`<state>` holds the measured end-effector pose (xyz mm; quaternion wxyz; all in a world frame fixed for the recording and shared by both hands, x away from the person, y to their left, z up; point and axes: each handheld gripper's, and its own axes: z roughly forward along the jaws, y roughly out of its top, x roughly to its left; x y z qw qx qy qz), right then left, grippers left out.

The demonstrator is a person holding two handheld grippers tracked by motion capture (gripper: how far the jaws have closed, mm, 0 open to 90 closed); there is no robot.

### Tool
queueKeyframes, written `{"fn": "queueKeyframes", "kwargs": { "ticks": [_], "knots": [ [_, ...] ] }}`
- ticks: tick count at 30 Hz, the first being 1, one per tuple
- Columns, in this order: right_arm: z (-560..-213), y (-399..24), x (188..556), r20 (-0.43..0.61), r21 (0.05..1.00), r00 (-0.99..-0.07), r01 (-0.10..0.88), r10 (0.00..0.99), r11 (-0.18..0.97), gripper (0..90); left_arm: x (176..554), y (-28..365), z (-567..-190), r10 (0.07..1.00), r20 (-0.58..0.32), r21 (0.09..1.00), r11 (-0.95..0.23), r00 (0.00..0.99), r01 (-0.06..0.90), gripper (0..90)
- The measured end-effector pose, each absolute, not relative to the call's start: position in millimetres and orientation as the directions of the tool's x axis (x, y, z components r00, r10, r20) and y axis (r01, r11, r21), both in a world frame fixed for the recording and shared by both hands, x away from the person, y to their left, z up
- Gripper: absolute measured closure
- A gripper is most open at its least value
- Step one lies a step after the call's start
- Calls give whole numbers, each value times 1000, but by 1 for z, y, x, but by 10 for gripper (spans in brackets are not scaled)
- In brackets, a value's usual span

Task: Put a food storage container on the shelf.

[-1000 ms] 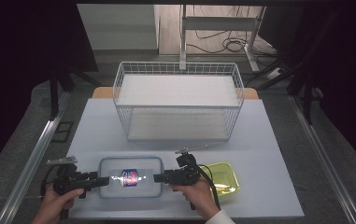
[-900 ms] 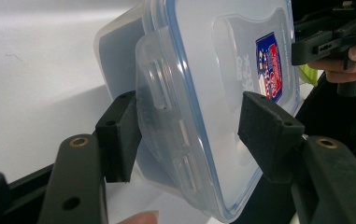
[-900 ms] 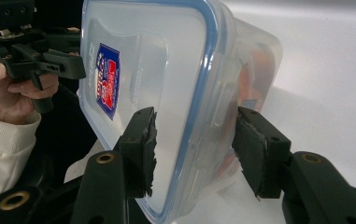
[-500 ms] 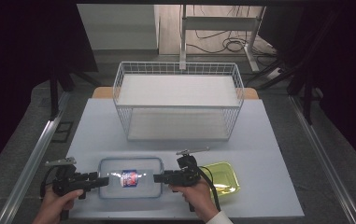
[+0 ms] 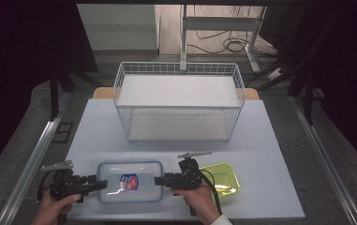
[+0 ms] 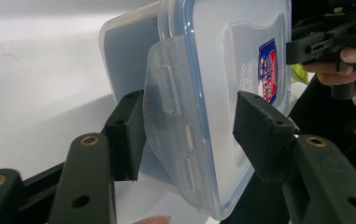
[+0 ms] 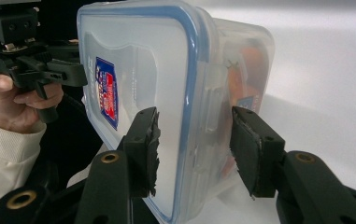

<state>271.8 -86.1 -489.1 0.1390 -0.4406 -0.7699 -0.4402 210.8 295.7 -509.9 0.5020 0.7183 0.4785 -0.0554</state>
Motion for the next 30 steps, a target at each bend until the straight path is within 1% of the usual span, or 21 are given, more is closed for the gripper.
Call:
{"fn": "queueKeyframes", "kwargs": {
  "ticks": [10, 11, 16, 21, 30],
  "knots": [
    [-488, -91, 269, 598, 570, -584, 791, 548, 221, 539, 210, 293, -505, 624, -558, 676, -42, 548, 736, 477],
    [-488, -92, 268, 595, 575, -587, 788, 548, 220, 538, 210, 292, -503, 620, -558, 680, -39, 552, 732, 489],
    [-480, -98, 268, 587, 591, -597, 777, 547, 215, 538, 212, 287, -495, 622, -542, 693, -50, 566, 719, 488],
    [-464, -103, 268, 556, 620, -617, 754, 557, 215, 539, 216, 282, -483, 614, -531, 713, -49, 584, 699, 488],
    [-420, -116, 273, 500, 685, -655, 700, 566, 204, 539, 229, 270, -443, 605, -480, 771, -56, 636, 635, 489]
  ]
}}
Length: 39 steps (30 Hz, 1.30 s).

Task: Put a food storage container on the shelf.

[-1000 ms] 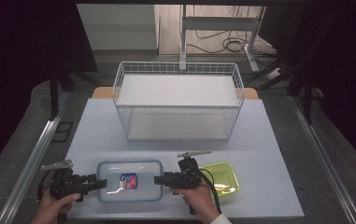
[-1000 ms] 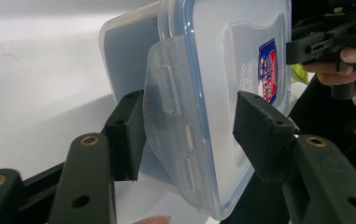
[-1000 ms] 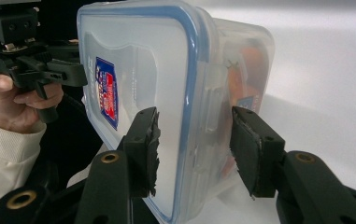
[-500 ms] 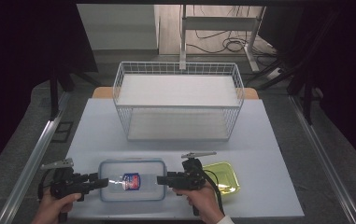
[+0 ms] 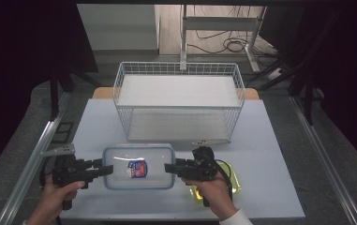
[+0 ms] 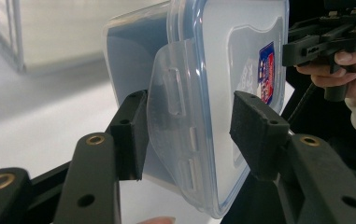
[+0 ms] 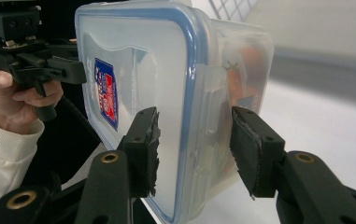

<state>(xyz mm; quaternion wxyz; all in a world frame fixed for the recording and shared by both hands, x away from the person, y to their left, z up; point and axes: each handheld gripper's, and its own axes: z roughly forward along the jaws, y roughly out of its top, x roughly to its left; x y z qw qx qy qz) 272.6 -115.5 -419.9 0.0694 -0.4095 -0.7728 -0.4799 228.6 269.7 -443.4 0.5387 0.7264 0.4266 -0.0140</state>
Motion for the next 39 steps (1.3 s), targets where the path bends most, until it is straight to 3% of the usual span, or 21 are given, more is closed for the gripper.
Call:
{"fn": "queueKeyframes", "kwargs": {
  "ticks": [19, 39],
  "knots": [
    [-353, -149, 294, 434, 767, -691, 620, 578, 164, 538, 265, 238, -374, 590, -400, 836, -79, 701, 544, 490],
    [-308, -186, 328, 395, 801, -713, 576, 580, 162, 538, 305, 202, -329, 585, -349, 870, -89, 732, 485, 490]
  ]
}}
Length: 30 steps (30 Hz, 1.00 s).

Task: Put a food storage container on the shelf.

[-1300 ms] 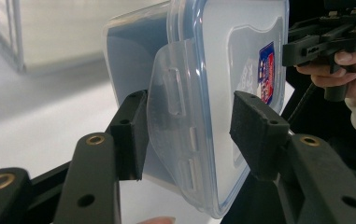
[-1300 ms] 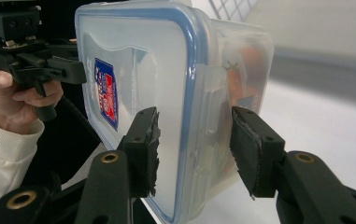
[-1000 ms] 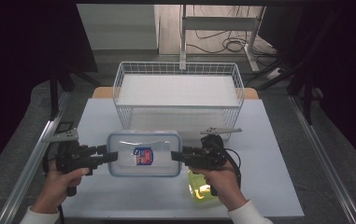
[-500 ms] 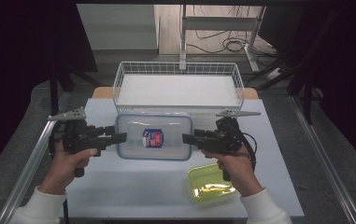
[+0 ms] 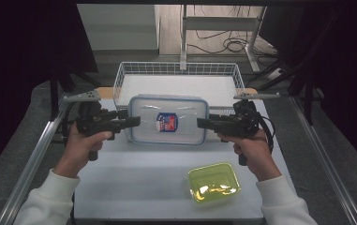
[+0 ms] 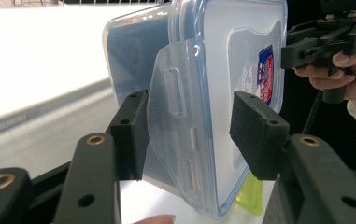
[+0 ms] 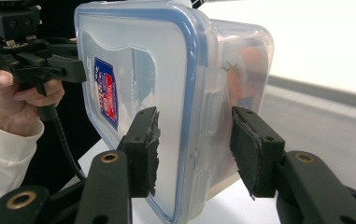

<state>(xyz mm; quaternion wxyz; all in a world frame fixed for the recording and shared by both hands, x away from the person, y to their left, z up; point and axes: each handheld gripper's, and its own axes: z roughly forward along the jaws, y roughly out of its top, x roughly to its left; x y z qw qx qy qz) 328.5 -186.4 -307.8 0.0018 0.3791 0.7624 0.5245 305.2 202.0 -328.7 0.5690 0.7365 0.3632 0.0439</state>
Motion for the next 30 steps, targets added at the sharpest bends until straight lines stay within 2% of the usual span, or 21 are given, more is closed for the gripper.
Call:
{"fn": "queueKeyframes", "kwargs": {
  "ticks": [11, 30],
  "knots": [
    [-286, -199, 368, 381, 817, -718, 557, 583, 151, 537, 346, 189, -312, 586, -350, 877, -69, 730, 476, 490],
    [-280, -204, 426, 407, 796, -693, 589, 596, 142, 534, 400, 183, -311, 590, -392, 856, -48, 706, 515, 490]
  ]
}}
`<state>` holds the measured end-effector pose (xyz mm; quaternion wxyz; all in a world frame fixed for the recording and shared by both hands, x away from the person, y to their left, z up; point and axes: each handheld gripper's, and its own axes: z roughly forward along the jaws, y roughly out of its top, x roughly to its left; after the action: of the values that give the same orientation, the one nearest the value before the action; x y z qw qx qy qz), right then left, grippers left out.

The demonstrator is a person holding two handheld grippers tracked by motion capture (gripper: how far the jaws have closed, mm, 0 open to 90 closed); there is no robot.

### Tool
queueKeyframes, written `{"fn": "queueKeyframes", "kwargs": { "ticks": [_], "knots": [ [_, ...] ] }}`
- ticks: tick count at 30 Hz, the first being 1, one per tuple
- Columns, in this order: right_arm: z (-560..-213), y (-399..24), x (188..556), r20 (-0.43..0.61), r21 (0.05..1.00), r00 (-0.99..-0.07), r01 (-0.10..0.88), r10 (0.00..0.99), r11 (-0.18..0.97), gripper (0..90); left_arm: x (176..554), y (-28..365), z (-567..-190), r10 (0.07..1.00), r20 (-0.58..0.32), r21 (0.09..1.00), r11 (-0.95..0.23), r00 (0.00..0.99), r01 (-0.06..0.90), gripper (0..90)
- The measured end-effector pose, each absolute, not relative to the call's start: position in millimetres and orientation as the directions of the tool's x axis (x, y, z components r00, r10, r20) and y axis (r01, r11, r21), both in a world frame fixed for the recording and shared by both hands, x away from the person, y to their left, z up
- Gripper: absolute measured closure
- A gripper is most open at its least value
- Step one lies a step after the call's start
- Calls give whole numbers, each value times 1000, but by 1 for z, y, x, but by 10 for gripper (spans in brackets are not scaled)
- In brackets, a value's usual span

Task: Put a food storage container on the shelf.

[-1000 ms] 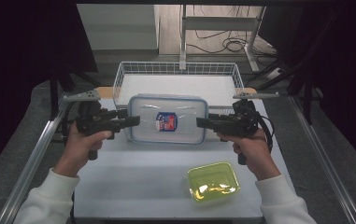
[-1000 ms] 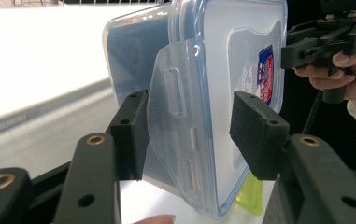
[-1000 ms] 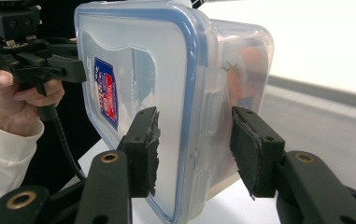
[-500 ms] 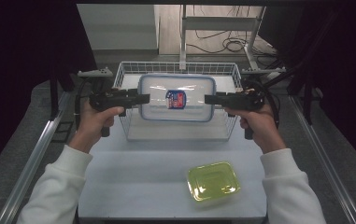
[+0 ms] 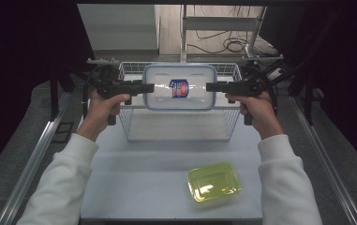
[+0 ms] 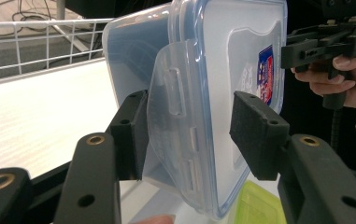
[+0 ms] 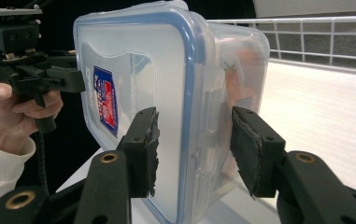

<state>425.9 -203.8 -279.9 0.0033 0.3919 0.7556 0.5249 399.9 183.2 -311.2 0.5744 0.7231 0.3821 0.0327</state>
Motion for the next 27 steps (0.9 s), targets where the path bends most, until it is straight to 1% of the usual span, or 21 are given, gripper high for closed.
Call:
{"fn": "queueKeyframes", "kwargs": {
  "ticks": [8, 10, 18, 21, 23, 27],
  "knots": [
    [-286, -206, 446, 439, 776, -660, 620, 609, 113, 528, 420, 180, -317, 592, -429, 828, -44, 682, 559, 489],
    [-289, -206, 450, 454, 769, -653, 631, 607, 104, 528, 423, 181, -317, 593, -444, 826, -20, 672, 564, 488],
    [-294, -206, 458, 491, 760, -621, 648, 611, 47, 516, 431, 180, -316, 601, -468, 809, -4, 648, 588, 481],
    [-296, -207, 460, 515, 749, -600, 662, 613, 18, 514, 435, 180, -317, 607, -495, 797, 33, 622, 602, 472],
    [-297, -206, 462, 526, 744, -587, 669, 615, 2, 509, 438, 179, -317, 626, -492, 794, 38, 605, 607, 462],
    [-300, -206, 466, 548, 732, -568, 681, 614, -23, 504, 442, 179, -318, 633, -498, 789, 46, 594, 613, 454]
  ]
}}
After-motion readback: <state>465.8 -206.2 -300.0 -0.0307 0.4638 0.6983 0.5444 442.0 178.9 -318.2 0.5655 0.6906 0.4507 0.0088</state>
